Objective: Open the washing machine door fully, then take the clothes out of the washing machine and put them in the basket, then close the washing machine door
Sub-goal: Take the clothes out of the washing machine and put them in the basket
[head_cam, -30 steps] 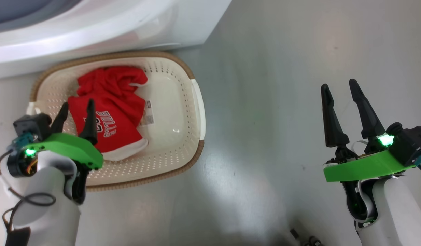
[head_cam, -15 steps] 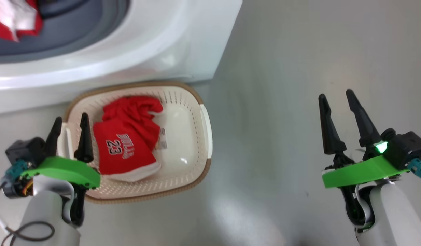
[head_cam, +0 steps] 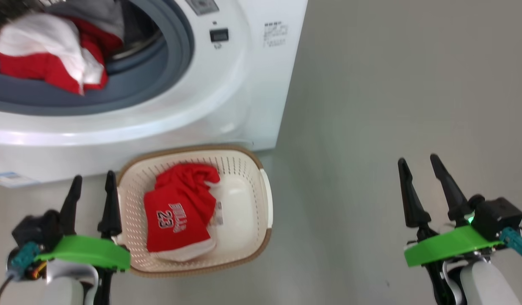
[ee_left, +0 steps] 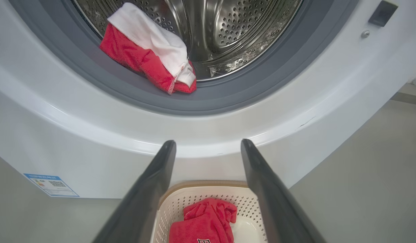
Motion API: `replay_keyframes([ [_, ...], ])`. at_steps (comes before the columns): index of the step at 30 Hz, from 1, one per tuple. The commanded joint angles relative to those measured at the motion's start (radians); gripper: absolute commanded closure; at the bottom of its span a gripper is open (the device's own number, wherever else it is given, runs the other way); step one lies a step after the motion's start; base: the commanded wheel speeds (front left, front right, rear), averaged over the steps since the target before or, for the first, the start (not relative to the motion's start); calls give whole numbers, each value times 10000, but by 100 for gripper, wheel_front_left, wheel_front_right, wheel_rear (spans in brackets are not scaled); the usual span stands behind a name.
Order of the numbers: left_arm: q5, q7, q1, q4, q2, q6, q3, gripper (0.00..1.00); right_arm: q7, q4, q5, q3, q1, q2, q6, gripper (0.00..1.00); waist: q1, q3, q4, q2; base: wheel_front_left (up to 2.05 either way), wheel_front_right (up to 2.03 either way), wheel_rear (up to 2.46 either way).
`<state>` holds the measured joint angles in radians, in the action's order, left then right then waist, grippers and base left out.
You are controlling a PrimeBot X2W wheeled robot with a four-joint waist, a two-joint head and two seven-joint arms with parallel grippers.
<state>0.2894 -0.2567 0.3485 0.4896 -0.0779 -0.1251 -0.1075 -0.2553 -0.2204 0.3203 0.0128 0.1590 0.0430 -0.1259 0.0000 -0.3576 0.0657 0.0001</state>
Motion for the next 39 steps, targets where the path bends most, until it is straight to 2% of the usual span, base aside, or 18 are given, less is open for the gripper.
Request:
replay_keyframes([
  [1,-158,-51,-343,-434,-175,-56,-357,0,-65,188,-76,-182,-218,72,-48,0,0,757,-205,-1,0,0,0],
  [15,-736,-51,-2150,-2196,-72,-56,-585,0,-65,102,-106,85,-1384,72,-48,0,0,1960,-330,-1,0,0,0],
  [23,-813,-51,-3394,-3269,140,-56,-948,0,-65,150,-110,157,-1836,72,-48,0,0,2284,-212,-1,0,0,0],
  [39,-831,-51,-3493,-3399,265,-56,-968,0,-65,173,0,173,-1924,72,-48,0,0,2154,-209,-1,0,0,0],
])
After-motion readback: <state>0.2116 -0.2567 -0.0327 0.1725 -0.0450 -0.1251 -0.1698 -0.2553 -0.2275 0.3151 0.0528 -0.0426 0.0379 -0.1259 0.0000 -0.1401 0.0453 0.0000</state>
